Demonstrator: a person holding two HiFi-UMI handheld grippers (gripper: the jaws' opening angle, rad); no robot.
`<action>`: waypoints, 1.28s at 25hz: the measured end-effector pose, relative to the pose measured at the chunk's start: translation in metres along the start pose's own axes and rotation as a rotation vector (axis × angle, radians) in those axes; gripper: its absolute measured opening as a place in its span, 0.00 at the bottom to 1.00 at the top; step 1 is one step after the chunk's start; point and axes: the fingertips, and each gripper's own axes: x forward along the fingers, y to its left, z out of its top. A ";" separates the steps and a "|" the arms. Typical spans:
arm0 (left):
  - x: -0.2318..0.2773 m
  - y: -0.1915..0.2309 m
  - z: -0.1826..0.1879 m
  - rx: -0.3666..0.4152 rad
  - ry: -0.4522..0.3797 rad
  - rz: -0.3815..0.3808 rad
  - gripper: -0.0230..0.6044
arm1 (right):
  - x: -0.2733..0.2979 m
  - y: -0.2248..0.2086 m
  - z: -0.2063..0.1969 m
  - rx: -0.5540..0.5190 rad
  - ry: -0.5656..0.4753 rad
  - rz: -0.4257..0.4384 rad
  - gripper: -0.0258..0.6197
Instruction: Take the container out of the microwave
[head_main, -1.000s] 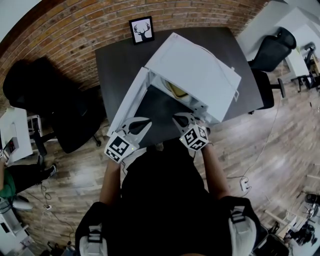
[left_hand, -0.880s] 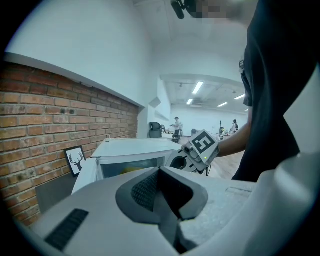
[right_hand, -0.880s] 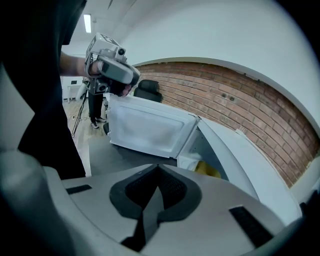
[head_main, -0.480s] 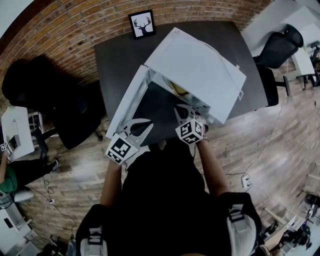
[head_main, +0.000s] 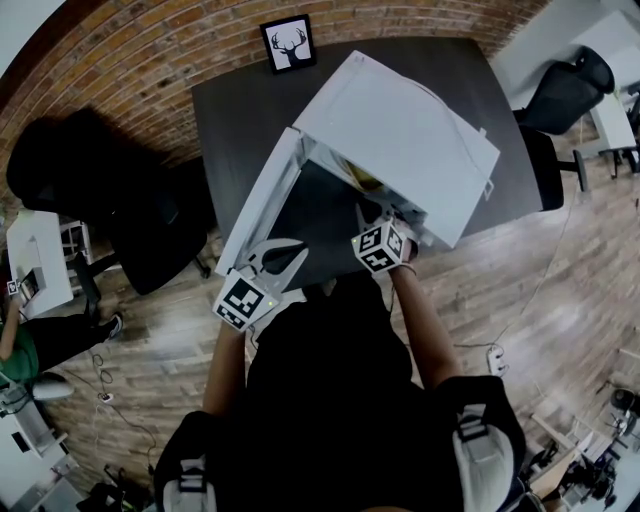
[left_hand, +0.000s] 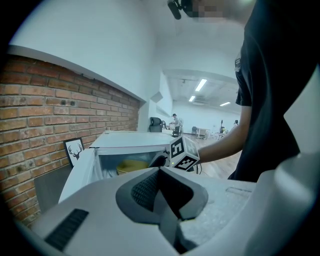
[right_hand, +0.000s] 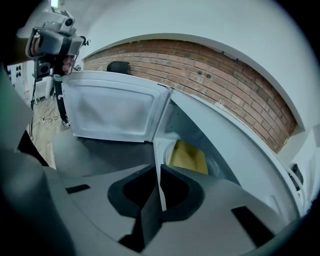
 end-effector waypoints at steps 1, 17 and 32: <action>0.000 0.000 -0.001 -0.005 0.002 0.000 0.04 | 0.002 0.000 0.000 0.004 0.003 0.002 0.09; -0.004 0.005 -0.005 -0.018 0.005 0.012 0.04 | 0.034 -0.011 -0.007 0.047 0.070 -0.009 0.17; -0.006 0.008 -0.006 -0.017 0.012 0.019 0.04 | 0.059 -0.014 -0.009 0.060 0.107 0.012 0.17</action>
